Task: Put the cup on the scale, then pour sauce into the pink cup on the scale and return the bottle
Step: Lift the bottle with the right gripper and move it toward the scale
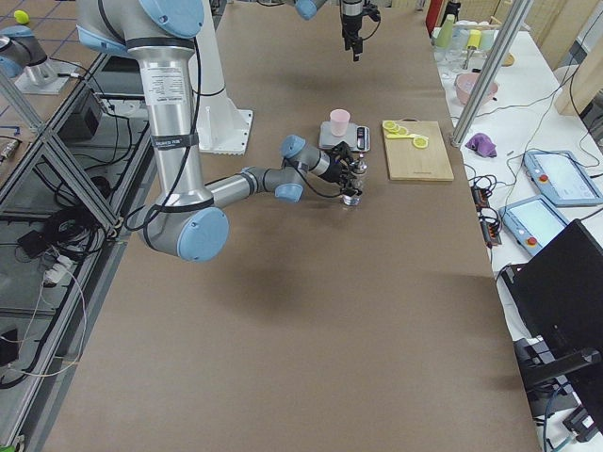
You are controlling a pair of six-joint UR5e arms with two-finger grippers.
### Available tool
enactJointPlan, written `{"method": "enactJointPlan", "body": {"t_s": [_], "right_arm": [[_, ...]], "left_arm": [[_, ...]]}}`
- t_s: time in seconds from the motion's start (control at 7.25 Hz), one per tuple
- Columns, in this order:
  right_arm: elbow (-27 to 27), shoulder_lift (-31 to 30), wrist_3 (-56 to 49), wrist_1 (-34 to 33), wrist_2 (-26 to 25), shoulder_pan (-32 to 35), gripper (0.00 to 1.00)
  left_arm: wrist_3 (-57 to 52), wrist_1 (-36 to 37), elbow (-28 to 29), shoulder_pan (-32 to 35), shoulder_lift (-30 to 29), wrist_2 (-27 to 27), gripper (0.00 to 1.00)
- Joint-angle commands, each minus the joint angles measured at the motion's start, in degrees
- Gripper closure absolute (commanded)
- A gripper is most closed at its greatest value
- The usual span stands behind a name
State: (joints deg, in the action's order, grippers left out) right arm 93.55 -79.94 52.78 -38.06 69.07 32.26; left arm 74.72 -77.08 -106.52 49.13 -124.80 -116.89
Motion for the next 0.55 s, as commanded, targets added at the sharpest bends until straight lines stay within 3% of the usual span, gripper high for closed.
{"method": "enactJointPlan", "body": {"t_s": [0.0,0.28,0.41], "right_arm": [[0.41,1.02,-1.35,-0.18,0.89,2.88,1.0],[0.58,1.02,-13.6,-2.88,-0.25,4.2,1.0],[1.63,1.28,-17.5,-7.86,-3.64,4.04,1.0]], "left_arm": [[0.17,0.0,0.0,0.0,0.08,0.0,0.02],[-0.01,0.0,0.08,0.0,0.17,0.0,0.02],[-0.18,-0.09,0.08,0.0,0.34,0.0,0.02]]}}
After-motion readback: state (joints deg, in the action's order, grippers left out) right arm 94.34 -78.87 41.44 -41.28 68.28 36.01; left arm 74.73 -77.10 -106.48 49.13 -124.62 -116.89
